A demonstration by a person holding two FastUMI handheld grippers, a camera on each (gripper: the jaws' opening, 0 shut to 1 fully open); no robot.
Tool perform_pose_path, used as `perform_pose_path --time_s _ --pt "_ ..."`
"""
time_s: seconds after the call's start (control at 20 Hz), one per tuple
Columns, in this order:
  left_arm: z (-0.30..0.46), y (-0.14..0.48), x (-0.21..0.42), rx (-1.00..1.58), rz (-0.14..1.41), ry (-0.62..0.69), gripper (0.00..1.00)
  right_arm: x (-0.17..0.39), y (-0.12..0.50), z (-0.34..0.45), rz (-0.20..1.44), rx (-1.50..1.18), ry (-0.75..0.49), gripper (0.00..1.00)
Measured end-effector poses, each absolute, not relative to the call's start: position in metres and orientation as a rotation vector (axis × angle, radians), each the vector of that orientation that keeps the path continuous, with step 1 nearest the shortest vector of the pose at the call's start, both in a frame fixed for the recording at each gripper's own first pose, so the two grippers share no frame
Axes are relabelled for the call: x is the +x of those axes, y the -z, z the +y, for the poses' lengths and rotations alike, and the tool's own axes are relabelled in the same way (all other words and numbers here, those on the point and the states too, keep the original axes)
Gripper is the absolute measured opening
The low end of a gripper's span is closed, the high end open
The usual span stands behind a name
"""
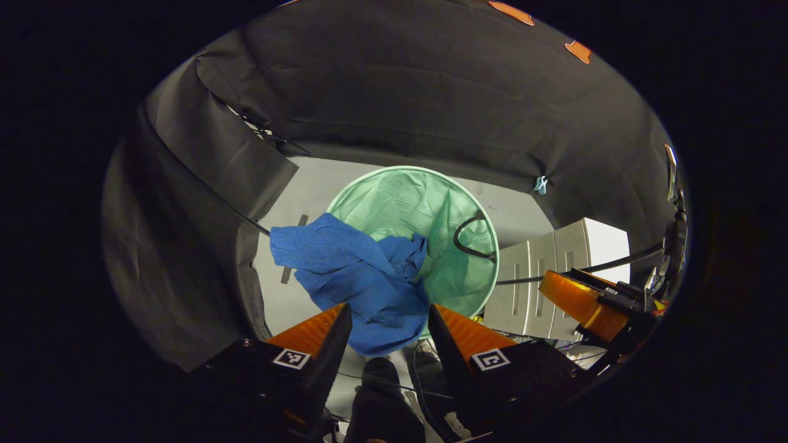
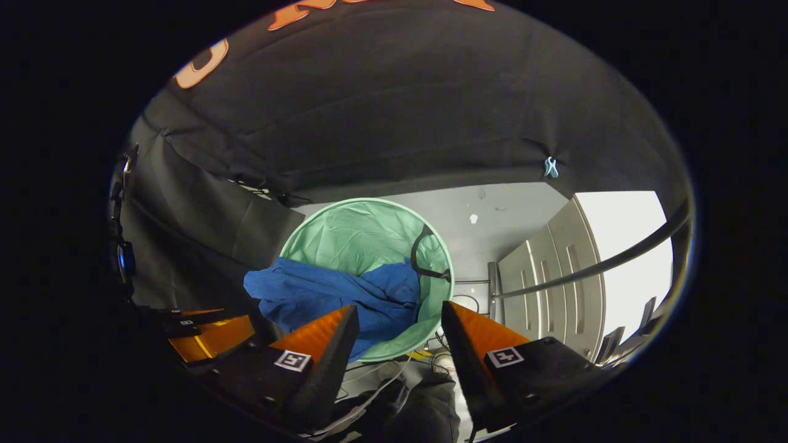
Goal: Grasp the clothes on the hanger with both hands and then place them into the laundry hamper below.
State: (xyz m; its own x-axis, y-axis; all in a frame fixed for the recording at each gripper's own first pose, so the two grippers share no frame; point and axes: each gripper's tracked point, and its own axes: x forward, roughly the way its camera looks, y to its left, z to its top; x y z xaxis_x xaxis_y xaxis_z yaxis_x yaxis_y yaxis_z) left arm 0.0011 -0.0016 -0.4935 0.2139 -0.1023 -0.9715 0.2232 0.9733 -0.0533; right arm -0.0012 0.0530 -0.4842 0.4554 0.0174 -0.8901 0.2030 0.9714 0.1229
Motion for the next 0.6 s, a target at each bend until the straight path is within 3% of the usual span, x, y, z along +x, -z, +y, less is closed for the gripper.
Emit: perform_pose_path --time_s 0.1,0.15,0.6 --pt "0.0 0.48 0.004 0.096 1.307 0.227 0.87 -0.005 0.473 0.053 1.062 0.21 0.128 0.99" --pt "0.002 0.474 0.003 0.095 1.292 0.229 0.95 -0.006 0.466 0.054 1.047 0.21 0.135 0.99" --pt "0.018 0.399 0.013 0.096 1.101 0.251 0.95 -0.013 0.393 0.068 0.88 0.154 0.127 0.99"
